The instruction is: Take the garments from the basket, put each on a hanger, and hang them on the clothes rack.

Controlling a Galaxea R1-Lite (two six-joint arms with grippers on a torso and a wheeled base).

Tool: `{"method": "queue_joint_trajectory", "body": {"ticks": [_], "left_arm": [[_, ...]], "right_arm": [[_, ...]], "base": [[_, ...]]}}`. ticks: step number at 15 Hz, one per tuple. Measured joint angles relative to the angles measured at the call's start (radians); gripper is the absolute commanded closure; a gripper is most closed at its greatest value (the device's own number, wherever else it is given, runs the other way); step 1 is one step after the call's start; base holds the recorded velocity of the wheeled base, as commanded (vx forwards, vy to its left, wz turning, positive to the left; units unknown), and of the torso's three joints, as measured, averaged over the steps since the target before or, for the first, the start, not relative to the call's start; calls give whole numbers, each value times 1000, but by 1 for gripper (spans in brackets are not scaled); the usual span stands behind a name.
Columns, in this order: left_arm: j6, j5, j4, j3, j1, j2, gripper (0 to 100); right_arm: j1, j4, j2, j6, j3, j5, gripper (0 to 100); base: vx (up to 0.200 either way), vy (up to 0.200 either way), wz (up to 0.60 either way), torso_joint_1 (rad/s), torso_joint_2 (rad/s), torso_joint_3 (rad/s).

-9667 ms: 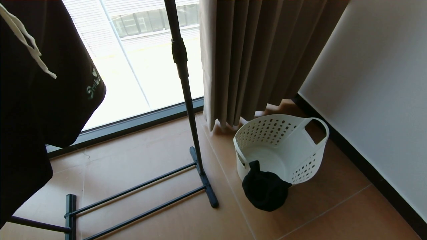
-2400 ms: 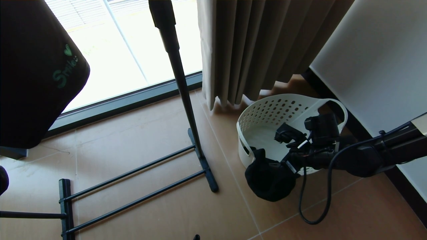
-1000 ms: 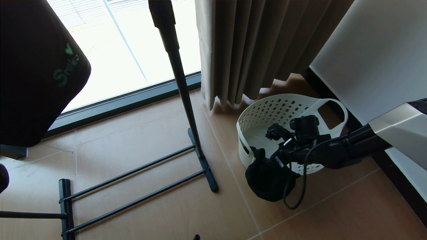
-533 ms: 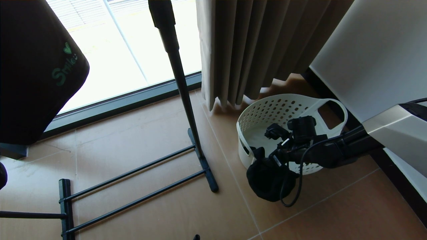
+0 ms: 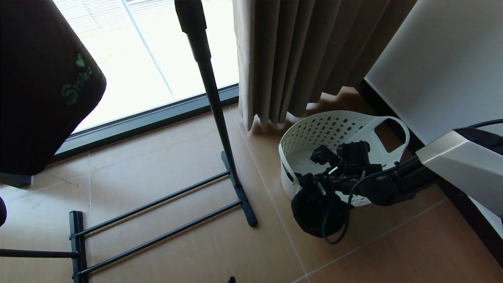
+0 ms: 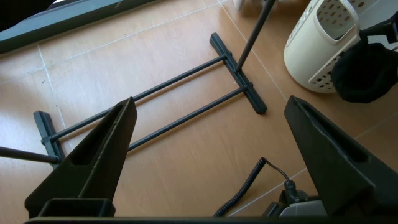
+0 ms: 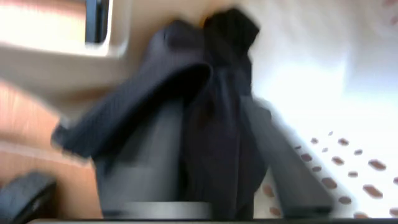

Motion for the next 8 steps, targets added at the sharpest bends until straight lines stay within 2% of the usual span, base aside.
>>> {"method": "queue_joint_trajectory", "body": {"ticks": [4,8], "left_arm": [[0,0,0,0,0,0,0],[2,-3,0,0,0,0,0]], "right_arm": [[7,-92,11,0,76,47,100],[1,-86,-55,-2,143,48,100]], "base": [[0,0,0,0,0,0],[0,0,0,0,0,0]]}}
